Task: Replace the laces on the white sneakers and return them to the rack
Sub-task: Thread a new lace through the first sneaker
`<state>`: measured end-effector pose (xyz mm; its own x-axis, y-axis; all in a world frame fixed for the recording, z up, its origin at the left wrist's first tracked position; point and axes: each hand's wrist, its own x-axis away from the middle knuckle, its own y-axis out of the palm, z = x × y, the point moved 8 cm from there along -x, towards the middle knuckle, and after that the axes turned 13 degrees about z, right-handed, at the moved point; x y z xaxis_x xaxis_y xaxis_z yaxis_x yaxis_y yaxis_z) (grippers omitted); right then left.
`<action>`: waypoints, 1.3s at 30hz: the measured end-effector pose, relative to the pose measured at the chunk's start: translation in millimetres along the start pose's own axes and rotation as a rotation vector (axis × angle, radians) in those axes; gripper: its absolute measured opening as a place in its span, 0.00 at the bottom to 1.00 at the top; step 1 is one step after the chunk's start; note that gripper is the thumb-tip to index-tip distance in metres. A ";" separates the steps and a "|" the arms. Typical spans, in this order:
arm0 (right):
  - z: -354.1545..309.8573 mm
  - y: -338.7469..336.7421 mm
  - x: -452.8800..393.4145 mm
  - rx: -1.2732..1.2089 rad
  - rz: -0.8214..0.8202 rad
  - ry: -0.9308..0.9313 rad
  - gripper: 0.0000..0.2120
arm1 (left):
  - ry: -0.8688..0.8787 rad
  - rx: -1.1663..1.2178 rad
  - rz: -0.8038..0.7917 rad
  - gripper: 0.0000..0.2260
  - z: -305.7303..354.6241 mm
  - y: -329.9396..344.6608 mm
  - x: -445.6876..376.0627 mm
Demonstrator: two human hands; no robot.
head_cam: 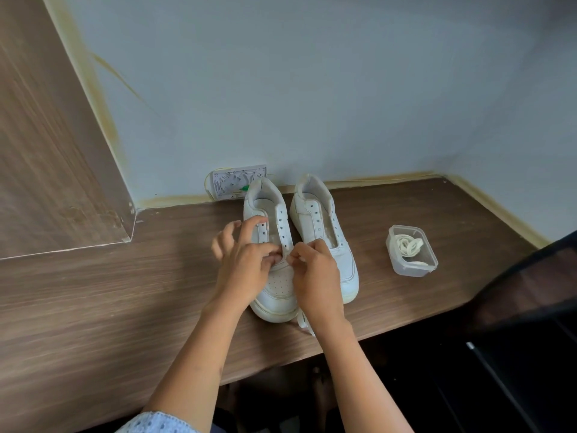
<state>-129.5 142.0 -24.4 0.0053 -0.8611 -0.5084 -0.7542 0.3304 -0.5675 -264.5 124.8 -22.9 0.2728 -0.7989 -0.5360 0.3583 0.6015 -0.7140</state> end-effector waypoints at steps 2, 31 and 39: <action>3.4 -1.2 0.9 -0.040 0.010 0.074 0.08 | 0.034 -0.019 0.007 0.05 0.9 0.0 -0.8; -21.2 1.9 8.2 -0.029 0.104 -0.107 0.04 | 0.110 0.308 0.017 0.09 -3.4 -21.2 -5.4; -18.7 5.0 2.3 -0.155 -0.024 -0.101 0.15 | -0.034 0.270 -0.412 0.23 -27.7 3.1 9.2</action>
<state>-145.6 134.5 -16.3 0.0846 -0.8222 -0.5628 -0.8451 0.2400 -0.4777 -285.7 119.3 -42.5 0.0874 -0.9726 -0.2154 0.6602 0.2185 -0.7186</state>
